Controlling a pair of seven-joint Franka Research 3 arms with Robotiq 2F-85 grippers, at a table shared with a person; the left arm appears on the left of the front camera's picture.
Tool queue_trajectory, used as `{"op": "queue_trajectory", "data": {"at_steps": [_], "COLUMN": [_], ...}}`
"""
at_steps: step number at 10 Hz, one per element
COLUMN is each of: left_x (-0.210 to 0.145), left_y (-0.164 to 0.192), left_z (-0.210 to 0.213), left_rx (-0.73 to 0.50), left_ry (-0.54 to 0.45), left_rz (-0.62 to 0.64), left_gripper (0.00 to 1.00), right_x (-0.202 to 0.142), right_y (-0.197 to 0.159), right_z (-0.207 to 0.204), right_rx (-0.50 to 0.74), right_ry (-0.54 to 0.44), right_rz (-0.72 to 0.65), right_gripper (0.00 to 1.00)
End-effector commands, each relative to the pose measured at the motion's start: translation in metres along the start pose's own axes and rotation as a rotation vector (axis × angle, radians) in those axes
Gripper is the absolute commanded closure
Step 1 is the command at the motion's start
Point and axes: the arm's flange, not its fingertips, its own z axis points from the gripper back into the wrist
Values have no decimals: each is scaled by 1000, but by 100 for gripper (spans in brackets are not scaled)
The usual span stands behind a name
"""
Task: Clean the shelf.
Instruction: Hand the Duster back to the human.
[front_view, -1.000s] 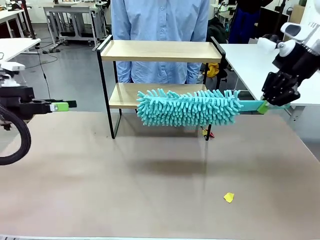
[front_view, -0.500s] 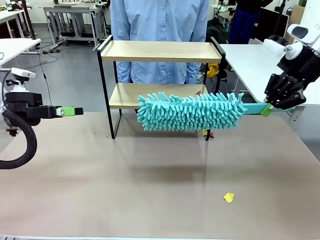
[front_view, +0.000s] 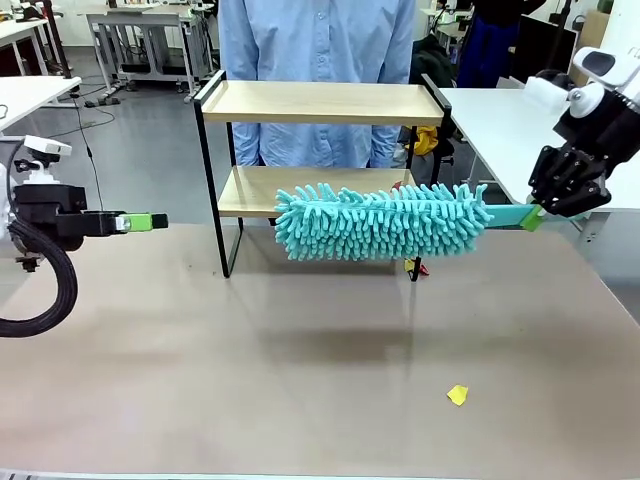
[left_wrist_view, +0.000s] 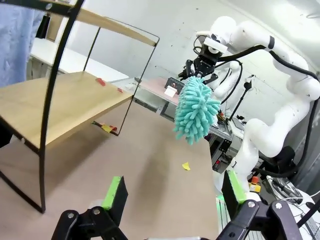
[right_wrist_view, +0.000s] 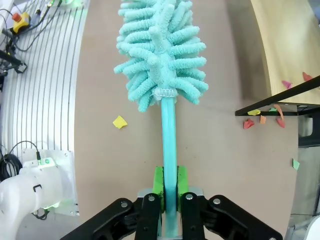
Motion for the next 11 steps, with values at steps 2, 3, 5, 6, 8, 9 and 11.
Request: {"op": "queue_trajectory", "data": {"at_steps": [2, 3, 5, 6, 8, 9, 11], "left_x": [-2, -3, -8, -9, -8, -7, -3], "left_y": [-12, -18, -25, -27, -24, -20, -14], "left_z": [-38, -53, -82, -96, -119, -129, -147], "left_rx": [-101, -124, -175, -172, -163, -123, -123], "left_ry": [-43, -23, -2, 1, -1, 16, 2], "left_rz": [-137, -154, -189, -217, -246, -269, -277], "left_gripper": [0, 0, 0, 0, 0, 0, 0], "right_x": [2, 2, 2, 2, 2, 2, 2], "right_y": [-2, -2, -2, -2, -2, -2, -2], "right_z": [4, 4, 4, 4, 4, 4, 4], "right_rx": [-2, -2, -2, -2, -2, -2, -2], "right_ry": [-5, -5, -5, -5, -5, -5, -5], "right_rz": [-11, -11, -11, -11, -11, -11, -11], "right_gripper": [87, 87, 87, 87, 87, 87, 87]}}
